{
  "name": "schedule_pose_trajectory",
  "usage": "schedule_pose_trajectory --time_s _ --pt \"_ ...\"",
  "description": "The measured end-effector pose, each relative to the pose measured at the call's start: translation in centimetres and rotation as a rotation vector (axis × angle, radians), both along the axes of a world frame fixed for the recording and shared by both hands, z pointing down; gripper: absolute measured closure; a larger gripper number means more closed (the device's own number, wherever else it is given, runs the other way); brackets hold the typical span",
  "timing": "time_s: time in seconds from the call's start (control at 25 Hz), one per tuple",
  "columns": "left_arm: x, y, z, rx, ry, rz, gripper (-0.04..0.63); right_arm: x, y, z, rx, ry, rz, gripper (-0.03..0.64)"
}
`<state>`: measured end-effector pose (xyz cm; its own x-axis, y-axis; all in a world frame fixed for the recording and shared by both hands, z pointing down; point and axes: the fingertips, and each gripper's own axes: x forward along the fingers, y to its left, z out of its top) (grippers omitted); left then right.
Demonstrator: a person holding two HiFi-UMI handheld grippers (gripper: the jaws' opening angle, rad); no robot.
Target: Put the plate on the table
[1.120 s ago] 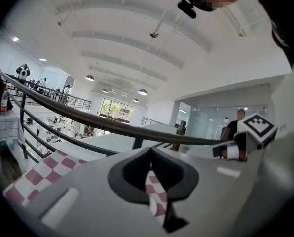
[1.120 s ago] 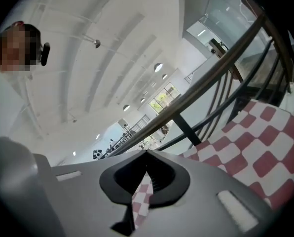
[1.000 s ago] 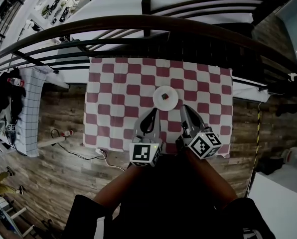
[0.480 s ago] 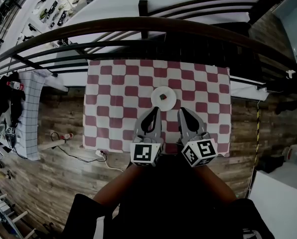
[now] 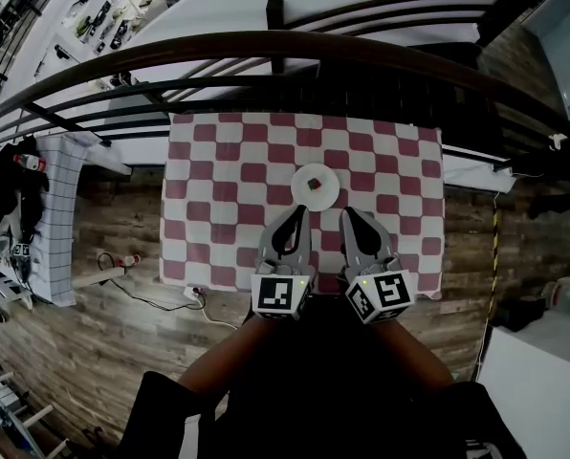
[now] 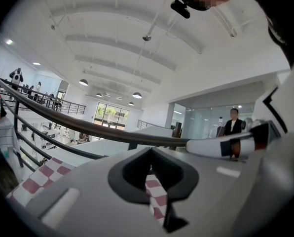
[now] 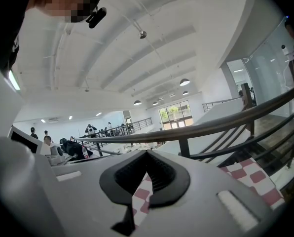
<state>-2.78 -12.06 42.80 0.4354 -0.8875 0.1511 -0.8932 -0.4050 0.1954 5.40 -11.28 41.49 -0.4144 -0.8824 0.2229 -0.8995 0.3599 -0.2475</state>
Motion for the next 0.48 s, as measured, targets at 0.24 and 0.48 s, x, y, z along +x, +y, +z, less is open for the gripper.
schedule_pose_trajectory --time_s 0.24,0.48 --pt "0.28 0.38 0.01 0.012 0.003 0.016 0.584 -0.07 0.41 0.03 -0.002 -0.003 -0.001 0.620" --pt "0.75 0.54 -0.58 0.010 0.013 0.020 0.584 0.32 0.64 -0.17 -0.010 -0.006 0.006 0.620"
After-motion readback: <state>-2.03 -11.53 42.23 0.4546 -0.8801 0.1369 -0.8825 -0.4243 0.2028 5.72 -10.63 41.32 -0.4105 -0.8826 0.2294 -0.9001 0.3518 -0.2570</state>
